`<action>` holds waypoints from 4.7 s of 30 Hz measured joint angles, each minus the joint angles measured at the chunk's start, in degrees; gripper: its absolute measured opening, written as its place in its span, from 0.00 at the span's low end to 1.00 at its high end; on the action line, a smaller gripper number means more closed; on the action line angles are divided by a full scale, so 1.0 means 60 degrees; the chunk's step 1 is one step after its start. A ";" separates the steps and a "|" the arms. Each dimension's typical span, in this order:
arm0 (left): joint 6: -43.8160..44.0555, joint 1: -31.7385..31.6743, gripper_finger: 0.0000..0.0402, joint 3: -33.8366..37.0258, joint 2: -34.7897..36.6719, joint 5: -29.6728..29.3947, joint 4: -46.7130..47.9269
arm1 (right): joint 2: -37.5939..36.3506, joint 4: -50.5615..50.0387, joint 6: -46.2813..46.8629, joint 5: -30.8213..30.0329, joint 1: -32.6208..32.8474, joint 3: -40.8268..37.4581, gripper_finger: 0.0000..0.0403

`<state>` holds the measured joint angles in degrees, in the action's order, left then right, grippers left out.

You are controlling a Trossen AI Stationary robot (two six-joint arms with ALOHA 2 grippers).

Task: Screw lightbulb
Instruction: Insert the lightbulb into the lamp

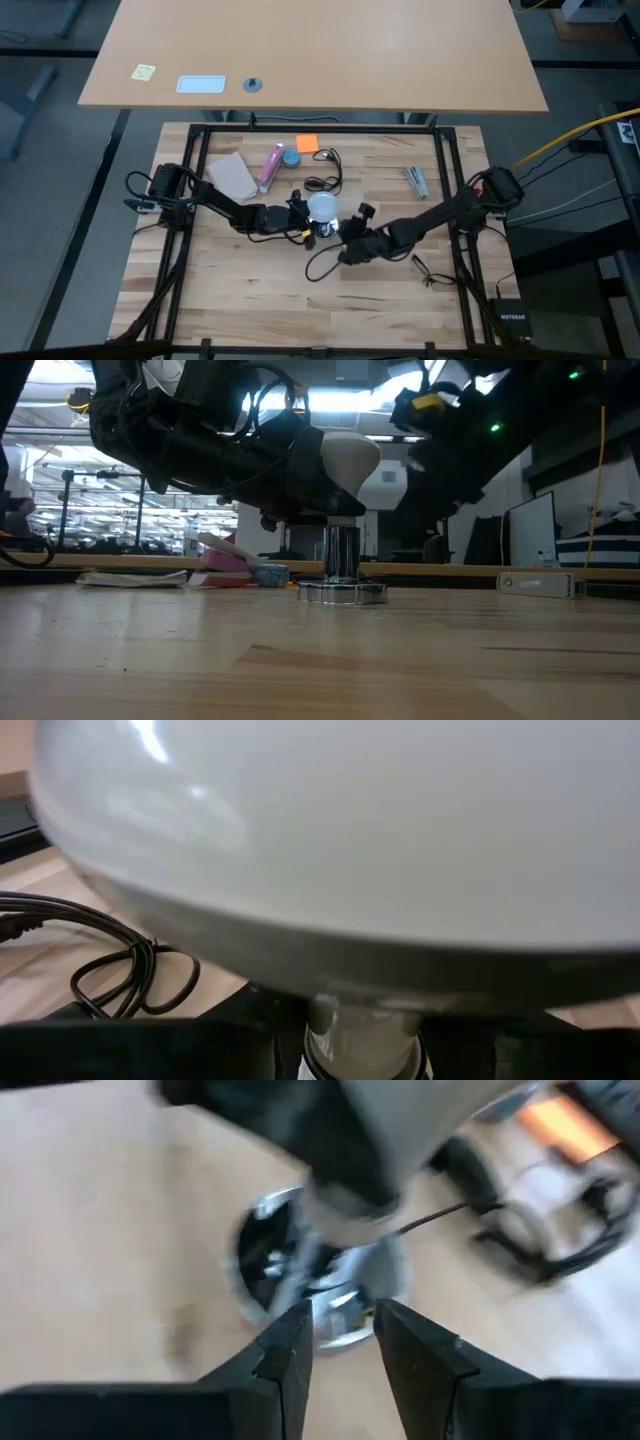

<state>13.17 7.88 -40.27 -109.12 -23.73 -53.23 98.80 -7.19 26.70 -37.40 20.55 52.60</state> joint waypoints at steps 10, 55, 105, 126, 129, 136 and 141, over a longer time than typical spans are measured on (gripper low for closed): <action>0.0044 -0.0004 0.35 0.0004 0.0000 -0.0015 -0.0004 | 0.0776 0.0254 0.1037 0.0417 0.0563 0.0001 0.30; 0.0030 0.0011 0.35 -0.0004 0.0000 0.0117 0.0044 | 0.1787 0.0601 -0.1102 -0.0450 -0.1571 -0.0019 0.30; -0.0022 -0.0340 0.35 0.0015 -0.0029 -0.0103 -0.0419 | -0.0431 -0.0692 -0.0424 -0.0043 -0.0028 0.0004 0.30; 0.0027 -0.0011 0.35 -0.0015 0.0026 -0.0206 0.0204 | 0.1792 0.0860 0.0280 0.0461 -0.0457 0.0011 0.30; 0.0026 -0.0007 0.35 -0.0004 0.0026 -0.0207 0.0204 | 0.1789 0.0807 0.0184 0.0460 -0.0717 0.0018 0.30; 0.0013 -0.0015 0.35 0.0007 0.0026 -0.0295 0.0223 | 0.1779 0.0941 -0.0636 0.0523 -0.1279 0.0008 0.30; 0.0003 -0.0025 0.35 0.0015 0.0022 -0.0368 0.0254 | 0.1804 0.1322 -0.1315 0.0505 -0.1639 -0.0015 0.30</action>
<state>13.18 7.73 -40.18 -108.99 -25.93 -51.71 109.63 0.74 18.82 -34.37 10.72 52.51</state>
